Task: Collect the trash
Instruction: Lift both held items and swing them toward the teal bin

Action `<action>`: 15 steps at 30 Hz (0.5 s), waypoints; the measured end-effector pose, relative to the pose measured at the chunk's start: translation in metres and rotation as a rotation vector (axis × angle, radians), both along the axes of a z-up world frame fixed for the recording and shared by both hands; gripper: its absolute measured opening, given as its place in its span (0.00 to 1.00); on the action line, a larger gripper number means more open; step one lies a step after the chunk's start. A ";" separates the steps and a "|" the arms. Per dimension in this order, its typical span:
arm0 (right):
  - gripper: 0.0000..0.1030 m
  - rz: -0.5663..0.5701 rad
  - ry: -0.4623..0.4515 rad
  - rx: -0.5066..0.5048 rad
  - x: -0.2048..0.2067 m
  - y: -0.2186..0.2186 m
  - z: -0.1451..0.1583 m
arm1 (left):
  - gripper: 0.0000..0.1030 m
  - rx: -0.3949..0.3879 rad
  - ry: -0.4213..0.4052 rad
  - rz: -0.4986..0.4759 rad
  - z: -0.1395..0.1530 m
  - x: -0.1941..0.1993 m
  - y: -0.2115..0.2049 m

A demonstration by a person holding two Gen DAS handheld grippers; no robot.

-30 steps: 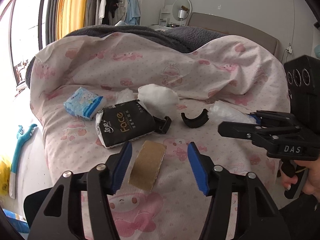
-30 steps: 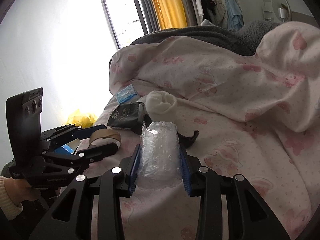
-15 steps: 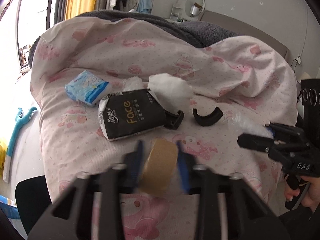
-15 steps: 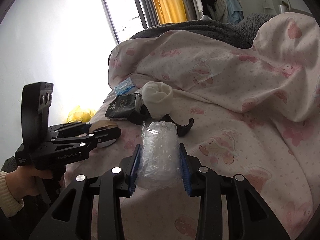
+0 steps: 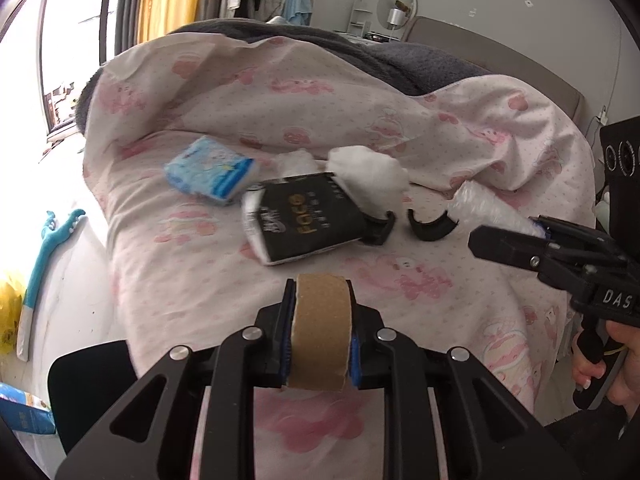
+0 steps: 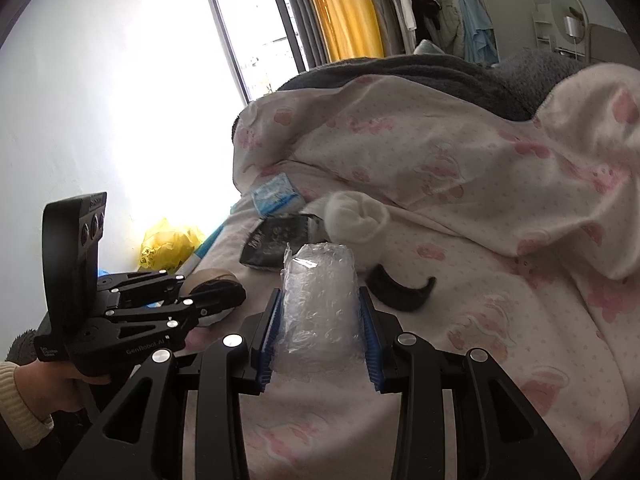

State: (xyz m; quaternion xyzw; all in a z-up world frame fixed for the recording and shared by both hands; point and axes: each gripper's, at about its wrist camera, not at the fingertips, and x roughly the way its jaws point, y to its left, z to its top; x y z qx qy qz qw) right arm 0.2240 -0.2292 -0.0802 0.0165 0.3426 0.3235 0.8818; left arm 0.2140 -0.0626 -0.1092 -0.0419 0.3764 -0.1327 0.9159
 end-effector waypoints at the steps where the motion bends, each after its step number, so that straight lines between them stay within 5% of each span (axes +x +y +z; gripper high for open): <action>1: 0.36 0.005 -0.006 0.003 0.000 0.006 0.003 | 0.23 0.002 -0.002 0.005 0.001 -0.001 0.003; 15: 0.36 0.083 -0.044 0.029 -0.003 0.084 0.027 | 0.23 0.038 0.065 0.139 -0.001 -0.014 0.076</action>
